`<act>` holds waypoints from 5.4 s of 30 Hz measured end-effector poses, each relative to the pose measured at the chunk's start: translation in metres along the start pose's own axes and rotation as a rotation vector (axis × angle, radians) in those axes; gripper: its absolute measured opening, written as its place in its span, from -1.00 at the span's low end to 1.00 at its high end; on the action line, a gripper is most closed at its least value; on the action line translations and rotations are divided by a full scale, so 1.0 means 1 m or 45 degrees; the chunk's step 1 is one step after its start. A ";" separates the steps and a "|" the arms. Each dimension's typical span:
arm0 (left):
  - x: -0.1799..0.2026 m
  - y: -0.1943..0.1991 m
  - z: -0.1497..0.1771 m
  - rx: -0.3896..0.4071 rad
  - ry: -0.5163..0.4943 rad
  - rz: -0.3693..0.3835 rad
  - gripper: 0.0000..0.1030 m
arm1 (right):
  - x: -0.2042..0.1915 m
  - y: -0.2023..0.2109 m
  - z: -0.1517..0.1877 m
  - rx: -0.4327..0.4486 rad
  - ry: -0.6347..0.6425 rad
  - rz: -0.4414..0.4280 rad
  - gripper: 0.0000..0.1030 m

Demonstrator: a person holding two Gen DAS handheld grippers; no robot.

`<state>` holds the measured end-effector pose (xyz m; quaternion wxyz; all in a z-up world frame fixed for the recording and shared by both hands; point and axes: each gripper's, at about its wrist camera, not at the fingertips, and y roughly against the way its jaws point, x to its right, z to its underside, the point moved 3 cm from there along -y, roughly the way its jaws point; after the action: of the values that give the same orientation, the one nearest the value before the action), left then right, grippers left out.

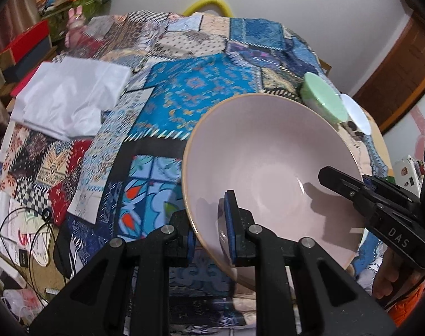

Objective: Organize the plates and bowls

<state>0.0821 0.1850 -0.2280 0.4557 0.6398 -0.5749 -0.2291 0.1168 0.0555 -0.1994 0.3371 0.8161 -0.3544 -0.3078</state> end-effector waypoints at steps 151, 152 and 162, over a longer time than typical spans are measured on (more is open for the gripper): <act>0.189 -0.137 -0.144 -0.050 -0.369 -0.023 -0.65 | 0.197 0.003 -0.077 0.044 -0.222 0.082 -0.71; 0.191 -0.128 -0.142 -0.036 -0.372 -0.020 -0.65 | 0.194 0.009 -0.076 0.056 -0.225 0.082 -0.71; 0.196 -0.066 -0.118 0.035 -0.395 -0.006 -0.65 | 0.164 0.057 -0.064 0.138 -0.228 0.078 -0.70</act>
<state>0.2597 0.0328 -0.1822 0.3521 0.6043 -0.6400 -0.3183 0.2352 -0.0820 -0.1618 0.2688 0.7910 -0.4241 -0.3495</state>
